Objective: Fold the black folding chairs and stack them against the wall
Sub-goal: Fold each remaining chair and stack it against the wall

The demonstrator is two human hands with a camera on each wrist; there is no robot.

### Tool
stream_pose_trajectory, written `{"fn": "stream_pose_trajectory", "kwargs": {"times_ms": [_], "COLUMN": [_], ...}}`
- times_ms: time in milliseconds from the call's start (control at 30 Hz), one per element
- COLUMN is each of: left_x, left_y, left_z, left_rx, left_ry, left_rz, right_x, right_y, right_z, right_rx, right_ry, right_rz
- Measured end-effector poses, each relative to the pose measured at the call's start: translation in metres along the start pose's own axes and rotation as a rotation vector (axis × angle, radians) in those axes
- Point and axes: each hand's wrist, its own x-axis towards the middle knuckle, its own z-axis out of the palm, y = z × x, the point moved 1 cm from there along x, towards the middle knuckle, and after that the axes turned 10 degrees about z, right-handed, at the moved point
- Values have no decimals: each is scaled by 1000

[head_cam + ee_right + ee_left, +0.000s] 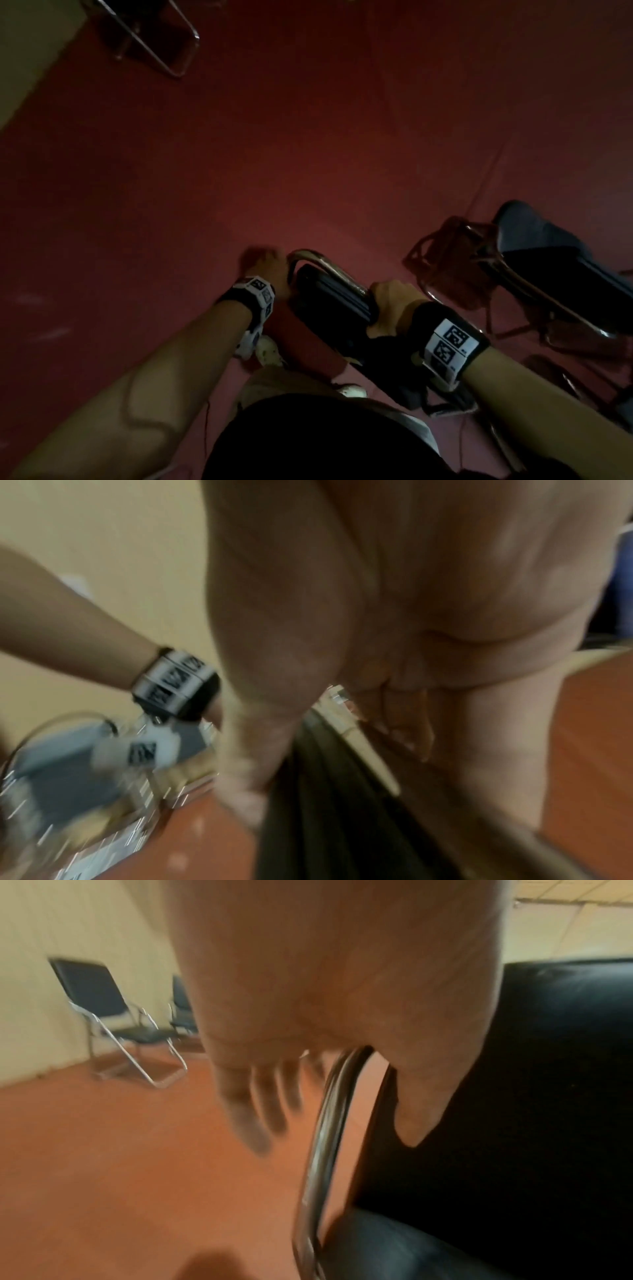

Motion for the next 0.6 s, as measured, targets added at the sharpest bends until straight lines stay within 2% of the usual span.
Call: {"fn": "stream_pose_trajectory", "kwargs": {"times_ms": [33,67,100,133,167,233,267,333,367,433,467,533,567,600], "left_x": [-14,-15,-23,-31,-32,-46,-45,-65,-68,-91,-96,-112,-112,-118], "left_y": [-27,-25,-51,-73,-64,-103,-94,-131,-127,-164,-160,-189,-181,-190], "left_z": [-13,-7,-20,-36,-35,-56,-53,-67,-65,-79,-80,-88,-92,-94], "left_rx": [-19,5,59,105,142,151,158,160,110,33,23,-15,-7,-15], "left_ry": [61,80,95,91,32,13,-4,11,10,70,62,110,109,125], "left_rz": [-23,37,105,190,291,370,427,430,429,363,367,322,327,282], "right_x": [9,10,16,24,26,40,39,49,48,57,59,67,68,62], "right_y": [-27,-24,-54,-80,-76,-133,-131,-182,-180,-230,-231,-279,-282,-309], "right_z": [-11,-8,-20,-32,-32,-49,-51,-63,-64,-77,-77,-86,-87,-93], "right_rx": [-91,-119,-185,-264,-270,-389,-417,-496,-498,-574,-578,-634,-624,-647], "right_ry": [-33,-71,-59,-59,-79,-66,-91,-80,-88,-53,-56,-36,-27,-8], "right_rz": [-48,-34,-86,-124,-105,-198,-186,-252,-234,-297,-281,-354,-357,-391]}}
